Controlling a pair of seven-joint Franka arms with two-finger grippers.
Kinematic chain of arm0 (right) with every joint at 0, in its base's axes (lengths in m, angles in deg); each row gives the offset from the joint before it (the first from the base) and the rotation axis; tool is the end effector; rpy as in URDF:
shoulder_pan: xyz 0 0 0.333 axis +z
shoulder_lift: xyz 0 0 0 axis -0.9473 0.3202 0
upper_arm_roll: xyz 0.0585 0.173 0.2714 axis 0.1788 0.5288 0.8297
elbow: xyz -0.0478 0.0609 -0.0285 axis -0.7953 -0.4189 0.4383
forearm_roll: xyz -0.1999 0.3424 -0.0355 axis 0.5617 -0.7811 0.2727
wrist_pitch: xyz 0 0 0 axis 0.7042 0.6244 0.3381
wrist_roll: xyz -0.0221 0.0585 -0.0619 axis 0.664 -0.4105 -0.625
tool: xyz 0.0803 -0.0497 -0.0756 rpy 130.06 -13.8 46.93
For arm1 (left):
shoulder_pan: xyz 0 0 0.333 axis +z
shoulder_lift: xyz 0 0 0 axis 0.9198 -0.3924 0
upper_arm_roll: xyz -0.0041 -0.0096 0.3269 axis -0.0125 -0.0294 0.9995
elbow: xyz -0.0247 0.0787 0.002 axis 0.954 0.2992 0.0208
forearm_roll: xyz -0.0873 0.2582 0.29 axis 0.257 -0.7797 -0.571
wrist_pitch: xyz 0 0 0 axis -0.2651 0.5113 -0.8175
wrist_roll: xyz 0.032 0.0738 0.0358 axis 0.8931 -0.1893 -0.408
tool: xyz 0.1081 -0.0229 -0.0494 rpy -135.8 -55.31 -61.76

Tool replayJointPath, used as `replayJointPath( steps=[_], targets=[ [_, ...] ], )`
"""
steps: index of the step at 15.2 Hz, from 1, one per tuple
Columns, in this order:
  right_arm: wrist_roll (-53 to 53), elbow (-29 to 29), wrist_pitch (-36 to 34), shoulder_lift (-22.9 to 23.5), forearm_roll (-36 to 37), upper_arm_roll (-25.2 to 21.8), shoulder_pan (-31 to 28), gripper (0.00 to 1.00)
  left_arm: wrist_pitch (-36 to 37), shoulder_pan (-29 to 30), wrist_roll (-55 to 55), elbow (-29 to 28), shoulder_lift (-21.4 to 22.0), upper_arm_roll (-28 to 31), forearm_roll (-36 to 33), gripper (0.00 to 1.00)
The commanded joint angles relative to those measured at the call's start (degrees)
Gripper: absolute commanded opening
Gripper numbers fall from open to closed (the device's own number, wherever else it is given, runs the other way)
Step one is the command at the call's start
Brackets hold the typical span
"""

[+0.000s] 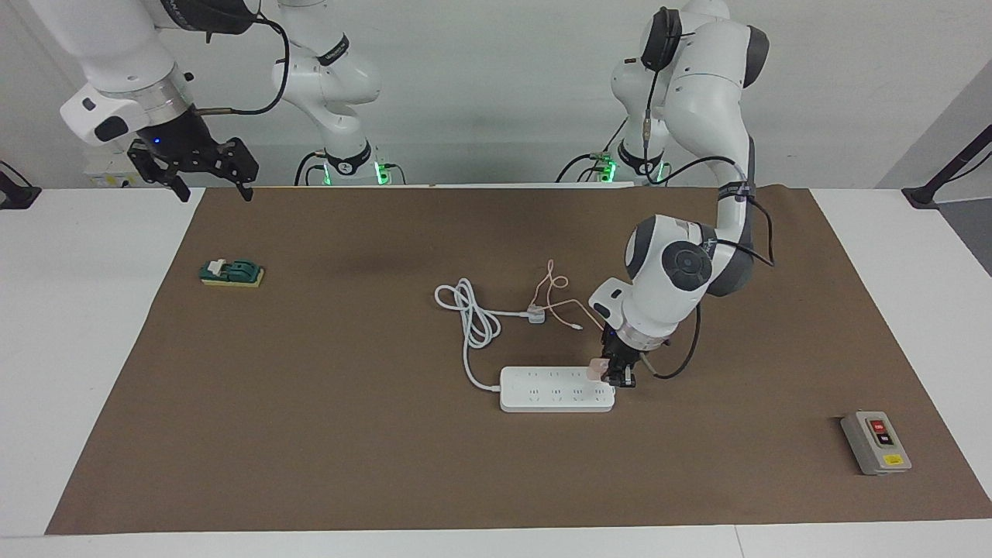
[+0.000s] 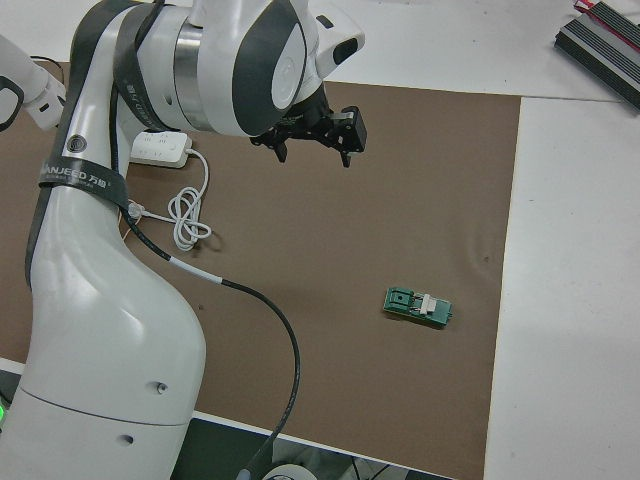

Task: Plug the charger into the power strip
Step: 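Push the pink charger into the power strip socket with the left gripper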

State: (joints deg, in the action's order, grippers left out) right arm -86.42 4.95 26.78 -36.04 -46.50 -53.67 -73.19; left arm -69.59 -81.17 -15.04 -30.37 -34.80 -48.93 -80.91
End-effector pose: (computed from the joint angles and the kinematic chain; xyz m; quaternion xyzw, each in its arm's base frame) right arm 0.5374 -0.0387 0.6349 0.9997 0.0037 -0.0238 0.0079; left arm 0.6680 -0.2640 0.3259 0.6788 -0.7318 0.0437 0.0426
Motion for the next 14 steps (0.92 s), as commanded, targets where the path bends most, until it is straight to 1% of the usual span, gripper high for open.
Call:
replayJointPath(
  steps=[1, 5, 8, 9, 11, 14],
  targets=[
    [-0.90, -0.52, -1.04, 0.00, 0.23, 0.62, -0.85, 1.00, -2.99, -0.49, -0.46, 3.18, -3.51, -0.21, 0.26, 1.00],
    [-0.81, -0.52, -1.12, -0.35, 0.23, 0.61, -0.94, 1.00, -3.08, -0.58, -0.55, 3.09, -2.72, -0.21, 0.52, 1.00],
    [-0.73, -0.52, -1.12, -0.35, 0.23, 0.62, -0.85, 1.00, -2.90, -0.49, -0.72, 2.92, -0.53, -0.21, 0.87, 1.00],
    [-0.73, -0.52, -1.12, -0.35, 0.23, 0.62, -0.85, 1.00, -2.29, -0.41, -1.33, 1.96, 1.48, -0.21, 1.05, 1.00],
    [-0.64, -0.52, -1.12, -0.35, 0.23, 0.62, -0.85, 1.00, 0.34, -0.06, -6.41, -0.50, 5.00, -0.30, 1.40, 1.00],
    [-0.64, -0.43, -1.12, -0.44, 0.23, 0.62, -0.85, 1.00, 6.31, 0.03, -11.52, -0.25, 10.45, -0.21, 1.40, 1.00]
  ],
)
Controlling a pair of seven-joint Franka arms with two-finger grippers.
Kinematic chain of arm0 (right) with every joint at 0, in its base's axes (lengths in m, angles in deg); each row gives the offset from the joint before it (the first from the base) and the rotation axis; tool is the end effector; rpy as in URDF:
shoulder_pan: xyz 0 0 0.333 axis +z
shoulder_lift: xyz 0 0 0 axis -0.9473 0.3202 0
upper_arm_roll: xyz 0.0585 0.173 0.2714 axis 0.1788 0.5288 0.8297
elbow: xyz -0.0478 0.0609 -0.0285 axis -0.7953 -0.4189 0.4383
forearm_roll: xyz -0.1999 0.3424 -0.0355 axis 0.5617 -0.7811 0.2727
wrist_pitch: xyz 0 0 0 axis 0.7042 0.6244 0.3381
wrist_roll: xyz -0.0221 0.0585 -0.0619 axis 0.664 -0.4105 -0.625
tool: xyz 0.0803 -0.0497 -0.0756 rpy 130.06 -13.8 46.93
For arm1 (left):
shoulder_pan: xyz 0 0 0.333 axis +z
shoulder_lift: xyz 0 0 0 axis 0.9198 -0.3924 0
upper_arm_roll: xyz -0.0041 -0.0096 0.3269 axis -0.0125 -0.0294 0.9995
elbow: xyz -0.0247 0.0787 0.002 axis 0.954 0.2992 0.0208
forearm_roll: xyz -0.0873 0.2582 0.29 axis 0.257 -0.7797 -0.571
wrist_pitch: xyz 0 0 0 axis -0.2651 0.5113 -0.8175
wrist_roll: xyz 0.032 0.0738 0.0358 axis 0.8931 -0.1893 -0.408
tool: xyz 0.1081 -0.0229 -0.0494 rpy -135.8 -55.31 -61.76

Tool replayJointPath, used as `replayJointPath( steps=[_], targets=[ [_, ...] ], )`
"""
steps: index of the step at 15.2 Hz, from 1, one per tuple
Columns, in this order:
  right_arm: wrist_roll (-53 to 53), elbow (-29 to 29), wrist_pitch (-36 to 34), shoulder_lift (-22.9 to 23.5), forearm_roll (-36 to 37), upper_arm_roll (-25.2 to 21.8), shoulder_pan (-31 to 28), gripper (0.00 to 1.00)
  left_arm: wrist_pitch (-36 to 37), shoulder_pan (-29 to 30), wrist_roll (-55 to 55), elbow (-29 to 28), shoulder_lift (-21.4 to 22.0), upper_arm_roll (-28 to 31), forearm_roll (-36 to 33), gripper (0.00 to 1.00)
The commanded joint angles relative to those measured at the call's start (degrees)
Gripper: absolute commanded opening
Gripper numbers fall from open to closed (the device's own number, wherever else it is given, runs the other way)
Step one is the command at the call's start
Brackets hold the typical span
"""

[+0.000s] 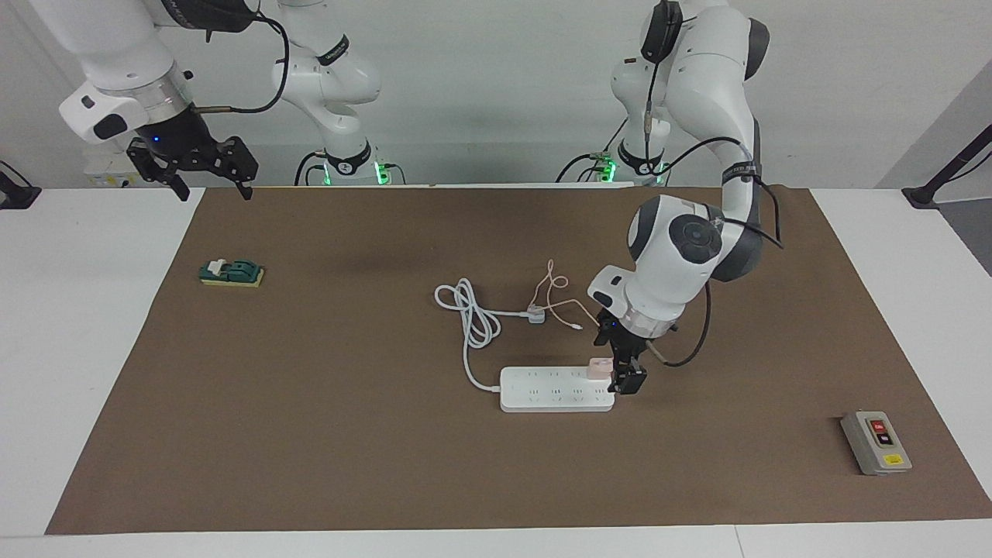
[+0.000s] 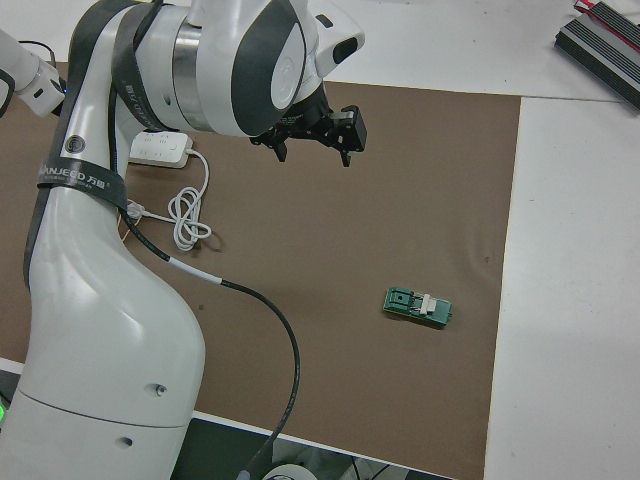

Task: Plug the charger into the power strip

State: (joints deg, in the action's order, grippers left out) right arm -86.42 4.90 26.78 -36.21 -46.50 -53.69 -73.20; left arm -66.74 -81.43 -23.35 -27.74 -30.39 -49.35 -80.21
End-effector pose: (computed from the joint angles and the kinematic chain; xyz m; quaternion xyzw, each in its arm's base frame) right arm 0.5365 -0.0390 0.6369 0.9997 0.0034 -0.0219 0.0080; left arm 0.6668 -0.2719 0.3986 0.7248 -0.6840 0.0753 0.0353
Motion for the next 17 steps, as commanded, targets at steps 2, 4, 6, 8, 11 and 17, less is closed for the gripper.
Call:
replayJointPath(
  steps=[2, 4, 6, 8, 11, 17],
  targets=[
    [-0.64, -0.29, -1.12, -0.27, 0.23, 0.63, -0.76, 1.00, 8.55, 0.48, -5.58, -2.71, 9.56, 0.55, 0.79, 1.00],
    [-0.64, -0.29, -1.12, -0.27, 0.06, 0.63, -0.67, 1.00, 14.00, 1.09, -10.22, -2.53, 13.59, 1.08, 0.71, 1.00],
    [-0.99, -0.29, -1.04, -0.27, 0.14, 0.63, -0.76, 1.00, 19.10, 3.80, -15.41, -2.35, 17.64, 0.99, 0.71, 1.00],
    [-1.08, 0.32, -1.04, -0.62, 0.23, 0.63, -1.28, 1.00, 23.94, 7.14, -21.21, -2.26, 21.42, 0.99, 0.71, 1.00],
    [-0.99, 0.50, -0.86, -0.71, 0.50, 0.63, -1.20, 1.00, 29.57, 10.66, -28.94, -2.26, 24.77, 1.08, 0.18, 1.00],
    [-0.64, 0.50, -0.95, -0.62, 0.41, 0.63, -1.29, 1.00, 33.98, 15.24, -46.90, -3.05, 26.62, 0.82, -2.98, 1.00]
  ],
)
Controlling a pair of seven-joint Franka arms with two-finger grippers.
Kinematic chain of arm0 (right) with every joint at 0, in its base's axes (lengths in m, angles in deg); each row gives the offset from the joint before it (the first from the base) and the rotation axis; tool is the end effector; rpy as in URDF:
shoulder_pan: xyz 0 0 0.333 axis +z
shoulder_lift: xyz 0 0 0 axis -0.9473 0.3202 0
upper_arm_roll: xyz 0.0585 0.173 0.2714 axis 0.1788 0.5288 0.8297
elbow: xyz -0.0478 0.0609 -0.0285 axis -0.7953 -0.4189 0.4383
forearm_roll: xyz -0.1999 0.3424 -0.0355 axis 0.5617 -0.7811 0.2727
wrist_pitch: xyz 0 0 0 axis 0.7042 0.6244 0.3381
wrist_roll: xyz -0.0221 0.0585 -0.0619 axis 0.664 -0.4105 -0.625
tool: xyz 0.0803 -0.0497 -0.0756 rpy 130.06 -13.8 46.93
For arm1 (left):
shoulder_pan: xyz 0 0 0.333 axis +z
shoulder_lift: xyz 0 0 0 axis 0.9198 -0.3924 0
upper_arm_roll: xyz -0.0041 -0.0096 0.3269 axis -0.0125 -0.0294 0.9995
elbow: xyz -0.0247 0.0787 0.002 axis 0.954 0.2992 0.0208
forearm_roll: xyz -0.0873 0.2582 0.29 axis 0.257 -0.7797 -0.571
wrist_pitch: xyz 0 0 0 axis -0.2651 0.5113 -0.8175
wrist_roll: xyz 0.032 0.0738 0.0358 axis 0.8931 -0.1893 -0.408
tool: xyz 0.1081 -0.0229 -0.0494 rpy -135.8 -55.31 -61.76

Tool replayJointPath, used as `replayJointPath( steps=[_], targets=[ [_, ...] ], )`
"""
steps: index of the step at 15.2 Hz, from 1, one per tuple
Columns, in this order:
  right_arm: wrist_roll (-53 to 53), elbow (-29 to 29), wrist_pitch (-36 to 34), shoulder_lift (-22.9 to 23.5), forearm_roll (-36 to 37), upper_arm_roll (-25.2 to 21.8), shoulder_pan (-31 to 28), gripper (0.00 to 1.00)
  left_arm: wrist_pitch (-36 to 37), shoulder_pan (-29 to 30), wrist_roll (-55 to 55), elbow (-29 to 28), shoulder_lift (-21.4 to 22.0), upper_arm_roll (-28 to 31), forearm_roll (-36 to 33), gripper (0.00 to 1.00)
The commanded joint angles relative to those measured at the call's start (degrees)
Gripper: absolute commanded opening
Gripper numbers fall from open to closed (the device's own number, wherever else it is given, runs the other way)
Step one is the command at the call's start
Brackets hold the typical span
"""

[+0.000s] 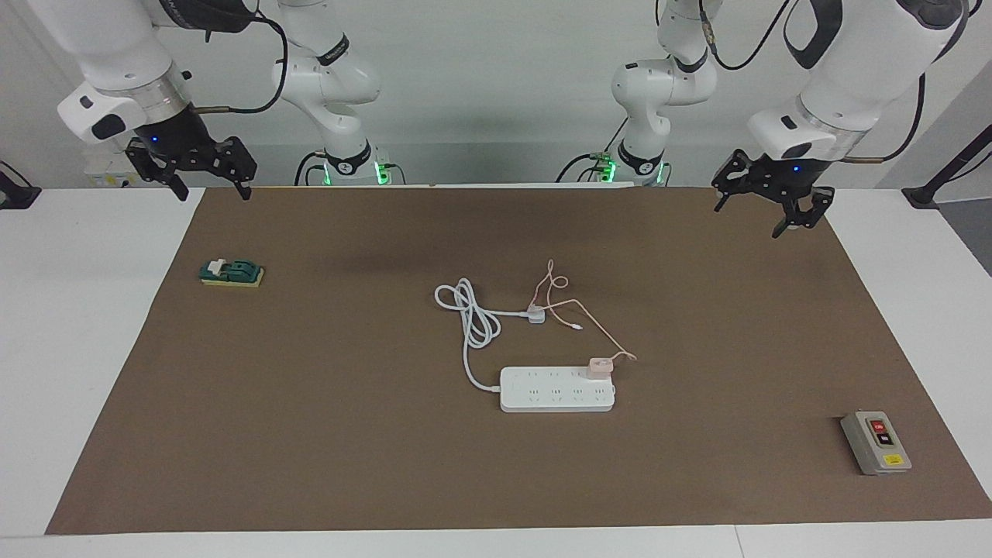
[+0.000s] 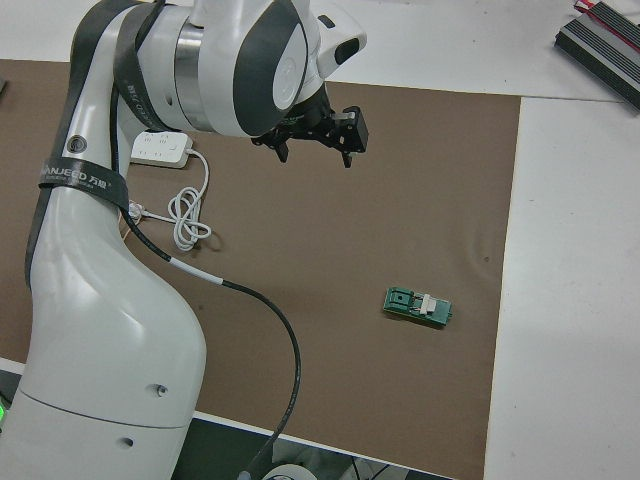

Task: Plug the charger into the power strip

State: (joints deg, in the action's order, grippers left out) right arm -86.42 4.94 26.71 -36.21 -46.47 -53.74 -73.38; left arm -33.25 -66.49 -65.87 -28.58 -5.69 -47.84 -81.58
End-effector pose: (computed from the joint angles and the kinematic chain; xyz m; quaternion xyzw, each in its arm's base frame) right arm 0.5362 -0.0412 0.6365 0.9997 0.0014 -0.0229 0.0081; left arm 0.5685 -0.0701 0.6174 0.9644 -0.2623 -0.0259 0.0232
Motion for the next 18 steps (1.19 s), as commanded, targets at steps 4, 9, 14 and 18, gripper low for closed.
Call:
replayJointPath(
  steps=[4, 9, 14, 18],
  targets=[
    [-0.55, 0.54, -0.88, -0.71, 0.38, 0.60, -1.02, 1.00, 0.66, -0.14, -4.73, -2.21, 2.53, -0.69, -1.70, 1.00],
    [-0.55, 0.54, -0.88, -0.71, 0.38, 0.69, -0.84, 1.00, -0.31, 0.47, -11.65, -2.30, 2.71, -0.77, -3.01, 1.00],
    [-0.64, 0.54, -0.88, -0.71, 0.38, 0.69, -0.58, 1.00, 1.71, 0.47, -19.76, -1.77, 2.36, -0.51, -2.76, 1.00],
    [-0.72, 0.54, -0.96, -0.71, 0.38, 0.69, -0.58, 1.00, 3.38, 1.87, -20.29, -0.46, 1.83, -0.08, -1.62, 1.00]
  ],
)
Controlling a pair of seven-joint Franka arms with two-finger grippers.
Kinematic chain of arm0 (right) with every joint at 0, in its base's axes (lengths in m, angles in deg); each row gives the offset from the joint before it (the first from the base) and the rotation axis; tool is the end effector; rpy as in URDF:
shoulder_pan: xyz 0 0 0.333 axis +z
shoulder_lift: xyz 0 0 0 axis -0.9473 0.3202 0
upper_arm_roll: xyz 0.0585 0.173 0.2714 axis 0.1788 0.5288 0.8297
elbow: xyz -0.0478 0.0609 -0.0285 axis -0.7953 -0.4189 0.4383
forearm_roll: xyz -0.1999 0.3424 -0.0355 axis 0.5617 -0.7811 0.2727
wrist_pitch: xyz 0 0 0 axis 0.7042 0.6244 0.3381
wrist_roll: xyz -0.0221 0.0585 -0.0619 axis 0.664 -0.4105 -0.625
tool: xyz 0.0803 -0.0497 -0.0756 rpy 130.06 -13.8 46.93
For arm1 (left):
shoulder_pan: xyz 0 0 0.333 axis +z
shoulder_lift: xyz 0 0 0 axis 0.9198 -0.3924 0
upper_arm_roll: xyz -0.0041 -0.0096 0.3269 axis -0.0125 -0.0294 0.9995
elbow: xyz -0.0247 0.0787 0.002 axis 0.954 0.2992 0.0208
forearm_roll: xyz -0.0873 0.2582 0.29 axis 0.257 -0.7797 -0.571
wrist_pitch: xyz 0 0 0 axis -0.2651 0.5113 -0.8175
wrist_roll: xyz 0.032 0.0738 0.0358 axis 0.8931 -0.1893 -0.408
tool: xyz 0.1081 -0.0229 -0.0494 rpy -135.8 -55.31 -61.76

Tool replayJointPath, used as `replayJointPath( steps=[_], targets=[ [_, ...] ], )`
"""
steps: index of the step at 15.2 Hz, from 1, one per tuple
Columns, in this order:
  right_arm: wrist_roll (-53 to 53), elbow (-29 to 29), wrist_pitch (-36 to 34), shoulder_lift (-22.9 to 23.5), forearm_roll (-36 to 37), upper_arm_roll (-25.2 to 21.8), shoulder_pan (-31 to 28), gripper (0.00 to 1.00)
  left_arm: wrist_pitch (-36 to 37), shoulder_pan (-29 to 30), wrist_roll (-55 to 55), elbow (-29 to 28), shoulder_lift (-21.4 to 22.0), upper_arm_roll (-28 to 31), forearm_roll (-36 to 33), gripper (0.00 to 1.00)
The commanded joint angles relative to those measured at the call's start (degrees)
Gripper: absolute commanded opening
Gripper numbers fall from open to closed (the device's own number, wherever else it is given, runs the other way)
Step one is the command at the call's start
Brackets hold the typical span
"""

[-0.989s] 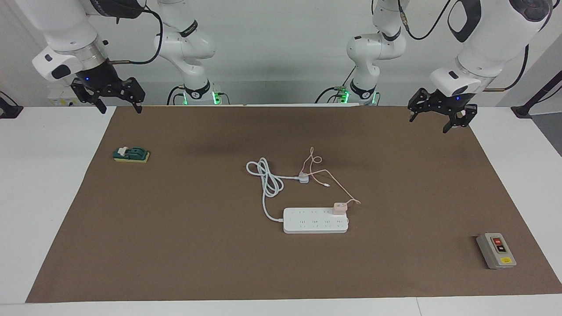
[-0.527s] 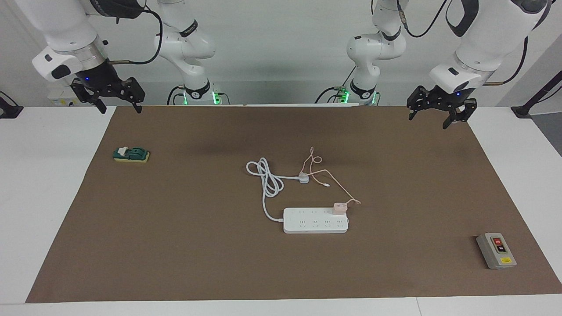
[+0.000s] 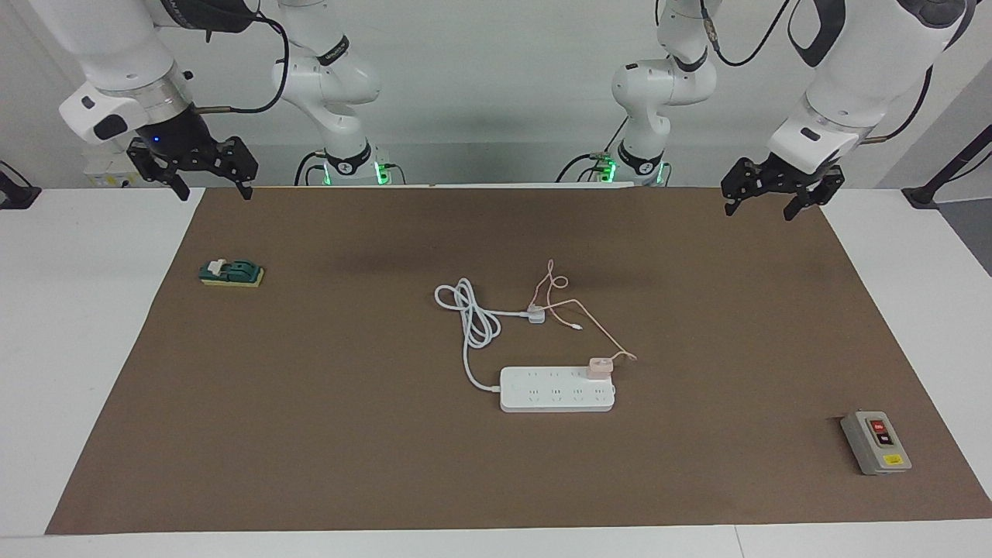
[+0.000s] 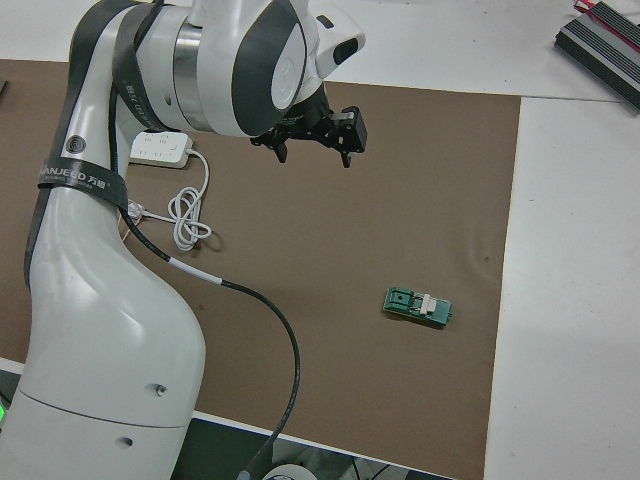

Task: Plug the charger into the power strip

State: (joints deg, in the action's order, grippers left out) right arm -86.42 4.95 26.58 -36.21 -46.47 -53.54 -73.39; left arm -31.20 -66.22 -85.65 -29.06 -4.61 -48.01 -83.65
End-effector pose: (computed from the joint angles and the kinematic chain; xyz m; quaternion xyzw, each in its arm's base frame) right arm 0.5360 -0.0394 0.6362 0.9997 0.0030 -0.0241 0.0081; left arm 0.5590 -0.0640 0.6212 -0.9950 0.0911 0.0416 0.0011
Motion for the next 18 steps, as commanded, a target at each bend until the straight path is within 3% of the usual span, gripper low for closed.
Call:
replayJointPath(
  steps=[1, 11, 18],
  targets=[
    [-0.64, 0.53, -0.75, -0.71, 0.38, 0.48, -0.57, 1.00, 1.34, 2.05, -0.52, 0.20, 0.67, 0.10, 0.80, 1.00],
    [-0.73, 0.53, -0.75, -0.71, 0.38, 0.48, -0.57, 1.00, -3.41, 0.74, -8.33, -0.42, -3.90, 1.15, 0.71, 1.00],
    [-0.73, 0.53, -0.75, -0.71, 0.38, 0.40, -0.57, 1.00, -2.71, 2.75, -7.81, -5.51, 1.63, -1.14, 0.54, 1.00]
  ],
)
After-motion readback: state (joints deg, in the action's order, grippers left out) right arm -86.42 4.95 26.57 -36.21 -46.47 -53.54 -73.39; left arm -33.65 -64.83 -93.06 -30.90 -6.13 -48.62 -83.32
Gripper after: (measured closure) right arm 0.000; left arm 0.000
